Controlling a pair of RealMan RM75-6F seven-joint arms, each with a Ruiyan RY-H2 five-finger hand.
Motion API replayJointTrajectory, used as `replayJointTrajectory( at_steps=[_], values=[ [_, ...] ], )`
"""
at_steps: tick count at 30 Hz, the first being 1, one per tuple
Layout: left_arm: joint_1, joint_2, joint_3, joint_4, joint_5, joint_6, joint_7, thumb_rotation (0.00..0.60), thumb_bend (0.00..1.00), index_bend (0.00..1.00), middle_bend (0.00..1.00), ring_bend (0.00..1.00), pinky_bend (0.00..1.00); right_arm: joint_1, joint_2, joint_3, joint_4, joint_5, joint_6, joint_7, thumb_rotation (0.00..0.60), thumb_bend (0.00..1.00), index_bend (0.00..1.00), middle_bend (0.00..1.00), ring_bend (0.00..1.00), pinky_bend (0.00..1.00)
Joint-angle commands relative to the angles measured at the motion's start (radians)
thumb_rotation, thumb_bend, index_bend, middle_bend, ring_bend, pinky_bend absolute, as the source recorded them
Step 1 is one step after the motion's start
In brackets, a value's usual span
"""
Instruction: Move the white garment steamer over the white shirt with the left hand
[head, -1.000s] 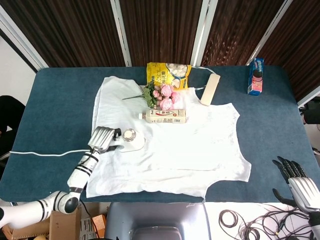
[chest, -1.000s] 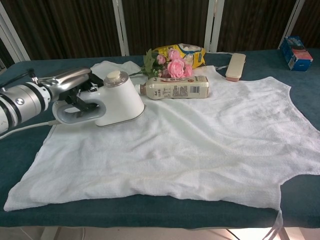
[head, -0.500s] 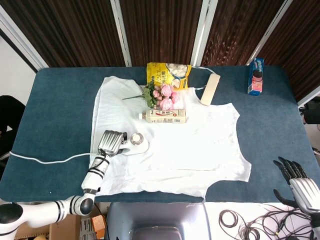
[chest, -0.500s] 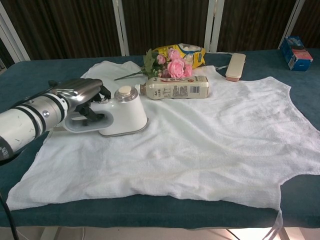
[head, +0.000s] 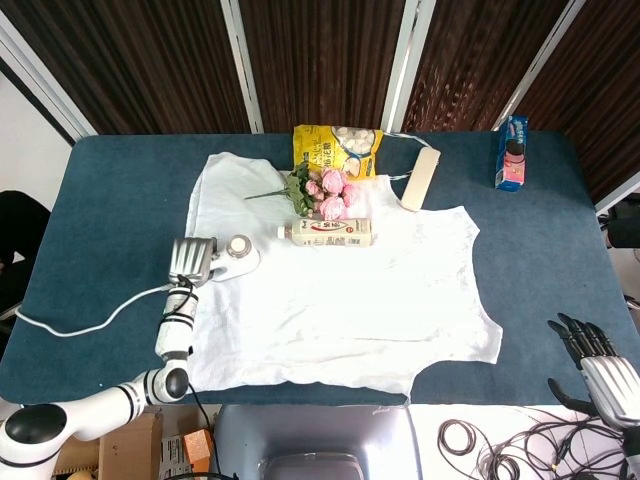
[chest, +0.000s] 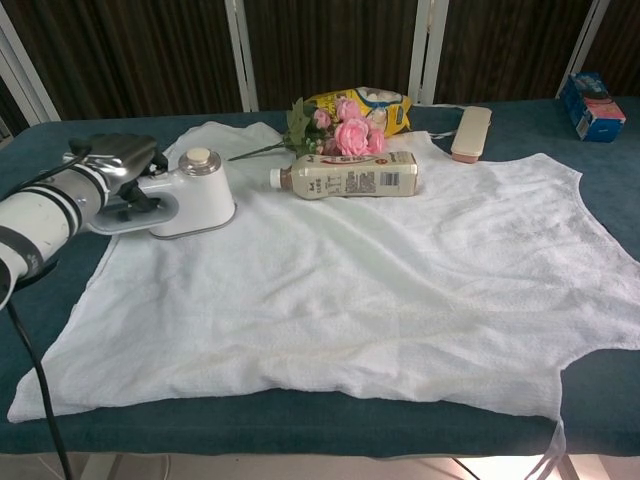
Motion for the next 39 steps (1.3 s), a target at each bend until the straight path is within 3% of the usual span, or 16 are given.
replayJointTrajectory(
  at_steps=[1, 6, 10, 17, 24, 31, 39],
  values=[
    [-0.011, -0.023, -0.039, 0.095, -0.037, -0.021, -0.005, 0.600, 0.57, 0.71, 0.98, 1.00, 1.00, -0.001, 0.000, 0.001, 0.000, 0.001, 0.001, 0.001, 0.600, 0.31, 0.00, 0.00, 0.00, 0.00],
    [-0.001, -0.012, -0.052, 0.093, -0.034, -0.041, -0.034, 0.600, 0.57, 0.71, 0.98, 1.00, 1.00, 0.001, -0.002, 0.001, 0.000, 0.001, -0.003, -0.003, 0.600, 0.31, 0.00, 0.00, 0.00, 0.00],
    [0.027, 0.041, -0.053, -0.065, -0.012, -0.037, -0.077, 0.600, 0.57, 0.71, 0.98, 1.00, 1.00, 0.002, -0.003, 0.002, -0.002, 0.004, -0.005, -0.008, 0.600, 0.31, 0.00, 0.00, 0.00, 0.00],
    [0.066, 0.126, -0.003, -0.369, 0.025, -0.011, -0.065, 0.600, 0.57, 0.71, 0.98, 1.00, 1.00, 0.002, -0.005, 0.000, -0.004, 0.003, -0.007, -0.017, 0.600, 0.31, 0.00, 0.00, 0.00, 0.00],
    [0.077, 0.139, 0.055, -0.530, 0.064, 0.027, -0.037, 0.600, 0.58, 0.71, 0.98, 1.00, 1.00, -0.001, -0.002, -0.001, -0.001, -0.001, 0.000, -0.009, 0.600, 0.31, 0.00, 0.00, 0.00, 0.00],
    [0.078, 0.084, 0.112, -0.517, 0.134, 0.097, 0.025, 0.600, 0.58, 0.71, 0.98, 1.00, 1.00, -0.001, -0.001, -0.001, 0.000, -0.003, 0.002, -0.005, 0.600, 0.31, 0.00, 0.00, 0.00, 0.00],
    [0.057, 0.025, 0.086, -0.360, 0.105, 0.107, 0.063, 0.600, 0.58, 0.71, 0.98, 1.00, 1.00, -0.004, 0.000, -0.001, 0.002, -0.004, 0.007, 0.000, 0.600, 0.31, 0.00, 0.00, 0.00, 0.00]
  ],
)
